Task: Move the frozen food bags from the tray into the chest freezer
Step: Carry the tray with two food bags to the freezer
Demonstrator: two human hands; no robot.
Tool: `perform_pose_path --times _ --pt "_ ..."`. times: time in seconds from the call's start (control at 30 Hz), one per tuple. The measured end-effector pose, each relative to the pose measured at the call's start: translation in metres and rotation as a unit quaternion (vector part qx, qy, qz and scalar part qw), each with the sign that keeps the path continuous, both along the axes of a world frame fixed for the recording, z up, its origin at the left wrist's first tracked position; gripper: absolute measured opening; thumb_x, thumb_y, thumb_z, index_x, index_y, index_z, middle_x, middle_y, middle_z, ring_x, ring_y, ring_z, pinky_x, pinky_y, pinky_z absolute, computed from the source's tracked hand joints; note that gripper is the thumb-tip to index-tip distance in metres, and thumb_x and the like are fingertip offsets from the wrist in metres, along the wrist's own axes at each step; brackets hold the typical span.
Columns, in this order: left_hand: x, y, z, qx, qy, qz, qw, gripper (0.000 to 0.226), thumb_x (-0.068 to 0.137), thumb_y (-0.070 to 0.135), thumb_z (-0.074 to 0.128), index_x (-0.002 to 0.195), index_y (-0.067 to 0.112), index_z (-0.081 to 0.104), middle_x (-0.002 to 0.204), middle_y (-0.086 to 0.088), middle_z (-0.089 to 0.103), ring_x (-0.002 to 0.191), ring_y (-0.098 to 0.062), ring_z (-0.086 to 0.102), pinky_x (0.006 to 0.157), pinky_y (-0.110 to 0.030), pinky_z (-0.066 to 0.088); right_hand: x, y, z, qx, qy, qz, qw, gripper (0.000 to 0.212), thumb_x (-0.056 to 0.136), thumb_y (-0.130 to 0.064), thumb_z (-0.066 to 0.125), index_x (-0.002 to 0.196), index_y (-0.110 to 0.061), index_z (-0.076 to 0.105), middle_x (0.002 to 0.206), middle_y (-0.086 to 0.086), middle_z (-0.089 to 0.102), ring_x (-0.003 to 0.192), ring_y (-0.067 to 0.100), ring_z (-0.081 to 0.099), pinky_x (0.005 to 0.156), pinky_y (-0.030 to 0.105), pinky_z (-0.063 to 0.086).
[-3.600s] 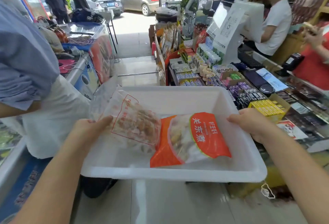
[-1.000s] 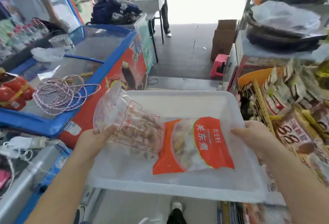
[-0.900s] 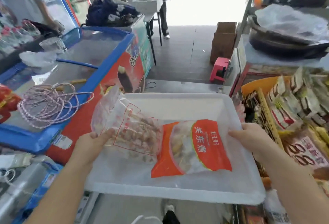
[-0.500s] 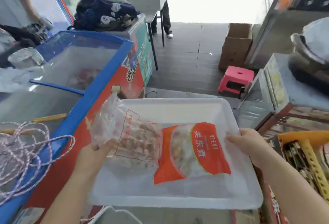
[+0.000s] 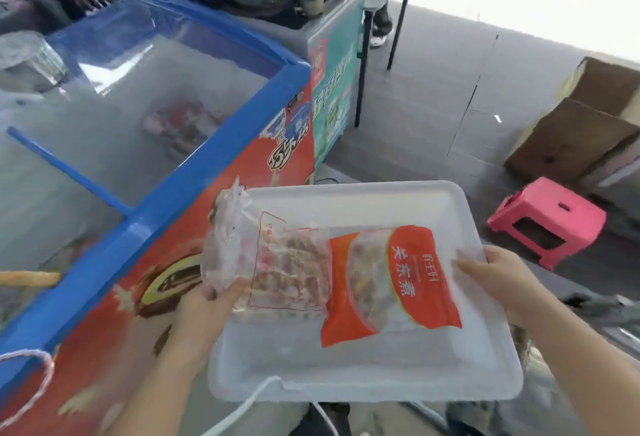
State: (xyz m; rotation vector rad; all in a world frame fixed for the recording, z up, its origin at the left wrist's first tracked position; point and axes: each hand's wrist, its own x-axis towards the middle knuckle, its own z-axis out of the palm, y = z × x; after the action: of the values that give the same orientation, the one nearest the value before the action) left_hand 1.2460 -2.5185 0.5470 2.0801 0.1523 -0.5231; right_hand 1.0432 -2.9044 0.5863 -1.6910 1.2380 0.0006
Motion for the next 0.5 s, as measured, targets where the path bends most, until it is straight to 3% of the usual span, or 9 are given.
perform_pose_path --times 0.1,0.2,0.27,0.37,0.47,0.5 --pt "0.024 -0.022 -0.028 -0.011 0.043 0.040 0.998 0.039 0.078 0.048 0.075 0.072 0.010 0.070 0.058 0.003 0.066 0.059 -0.018 0.057 0.056 -0.029 0.036 0.065 -0.038 -0.029 -0.003 0.014 0.041 0.999 0.010 0.087 -0.021 0.071 0.090 -0.011 0.074 0.081 0.011 0.078 0.064 0.026 0.072 0.069 0.045 0.060" --pt "0.042 -0.039 -0.068 0.022 0.104 0.076 0.991 0.051 0.075 0.056 0.073 0.052 0.017 0.050 0.036 0.010 0.049 0.048 -0.015 0.045 0.051 -0.028 0.028 0.132 -0.072 -0.073 0.007 0.029 0.073 0.997 0.016 0.087 -0.027 0.072 0.093 -0.013 0.073 0.078 0.007 0.077 0.058 0.020 0.069 0.062 0.038 0.058" --pt "0.046 -0.047 -0.096 0.036 0.145 0.107 0.983 0.055 0.073 0.055 0.075 0.048 0.017 0.045 0.036 0.008 0.046 0.046 -0.016 0.044 0.051 -0.029 0.029 0.174 -0.089 -0.105 0.022 0.037 0.098 0.994 0.016 0.087 -0.030 0.073 0.093 -0.016 0.073 0.077 0.003 0.078 0.060 0.019 0.070 0.066 0.041 0.059" --pt "0.044 -0.058 -0.131 0.016 0.188 0.150 0.970 0.047 0.071 0.050 0.079 0.046 0.015 0.059 0.040 0.008 0.052 0.044 -0.010 0.049 0.050 -0.028 0.036 0.226 -0.108 -0.147 0.057 0.056 0.134 0.988 0.015 0.088 -0.025 0.073 0.097 -0.014 0.071 0.084 0.008 0.075 0.069 0.025 0.068 0.078 0.051 0.057" --pt "0.042 -0.072 -0.154 0.013 0.218 0.192 0.957 0.022 0.073 0.043 0.079 0.054 0.042 0.070 0.048 0.016 0.064 0.054 -0.008 0.060 0.054 -0.027 0.047 0.269 -0.116 -0.185 0.090 0.070 0.156 0.981 0.017 0.089 -0.013 0.070 0.106 -0.013 0.069 0.094 0.013 0.070 0.078 0.027 0.063 0.085 0.054 0.054" --pt "0.041 -0.077 -0.163 0.019 0.230 0.202 0.952 0.020 0.075 0.040 0.079 0.056 0.039 0.072 0.051 0.014 0.067 0.060 -0.011 0.063 0.059 -0.030 0.050 0.283 -0.119 -0.198 0.096 0.078 0.167 0.978 0.017 0.090 -0.011 0.069 0.107 -0.014 0.069 0.095 0.013 0.070 0.079 0.028 0.062 0.087 0.054 0.054"
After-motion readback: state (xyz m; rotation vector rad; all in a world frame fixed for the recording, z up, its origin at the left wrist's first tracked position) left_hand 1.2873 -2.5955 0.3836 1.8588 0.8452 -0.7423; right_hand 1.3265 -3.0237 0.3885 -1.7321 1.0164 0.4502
